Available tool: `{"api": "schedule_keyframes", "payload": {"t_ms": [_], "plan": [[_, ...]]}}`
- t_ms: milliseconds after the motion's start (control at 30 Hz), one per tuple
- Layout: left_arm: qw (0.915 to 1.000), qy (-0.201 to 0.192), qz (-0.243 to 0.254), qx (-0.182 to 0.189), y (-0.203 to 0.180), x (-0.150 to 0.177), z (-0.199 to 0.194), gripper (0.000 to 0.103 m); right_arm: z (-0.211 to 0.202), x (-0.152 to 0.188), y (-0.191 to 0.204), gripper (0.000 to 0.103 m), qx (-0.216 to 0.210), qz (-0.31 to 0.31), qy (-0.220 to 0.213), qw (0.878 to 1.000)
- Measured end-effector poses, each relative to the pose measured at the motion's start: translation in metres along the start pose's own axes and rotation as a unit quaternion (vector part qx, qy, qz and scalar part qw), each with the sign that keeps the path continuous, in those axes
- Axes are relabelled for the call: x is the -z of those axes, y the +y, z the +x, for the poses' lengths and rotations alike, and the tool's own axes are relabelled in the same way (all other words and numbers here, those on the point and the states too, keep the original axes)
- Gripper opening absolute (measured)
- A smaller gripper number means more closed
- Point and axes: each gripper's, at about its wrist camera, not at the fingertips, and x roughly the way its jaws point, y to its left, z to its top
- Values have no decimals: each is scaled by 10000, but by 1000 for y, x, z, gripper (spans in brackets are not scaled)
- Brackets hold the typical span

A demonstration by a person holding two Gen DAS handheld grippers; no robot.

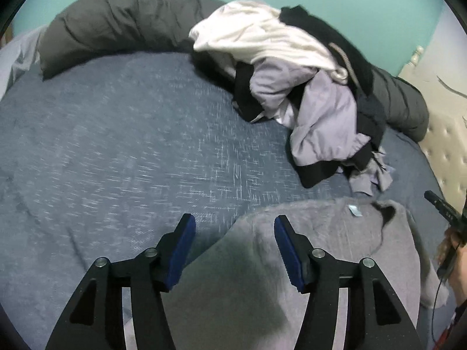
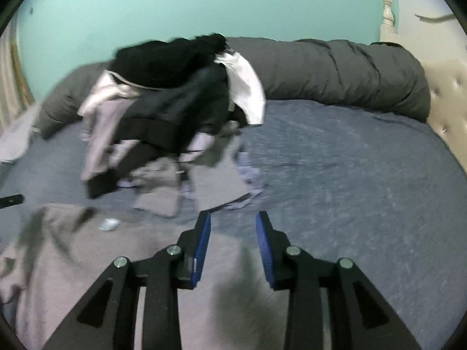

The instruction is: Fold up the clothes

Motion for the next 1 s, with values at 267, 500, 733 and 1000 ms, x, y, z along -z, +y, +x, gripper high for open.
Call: {"api": "schedule_keyframes", "payload": {"t_ms": [267, 500, 733, 1000], "plan": [[9995, 249, -127, 109, 40, 71, -76, 60, -80, 89, 35, 49, -1209, 523, 97, 9912], [9967, 650, -468, -140, 82, 159, -131, 61, -143, 180, 88, 57, -1781, 689, 268, 9812], [9920, 735, -833, -601, 128, 225, -176, 62, -173, 240, 119, 59, -1976, 798, 277, 9766], [9857, 745, -1234, -878, 159, 267, -198, 62, -180, 258, 128, 59, -2061, 899, 209, 9742]]}}
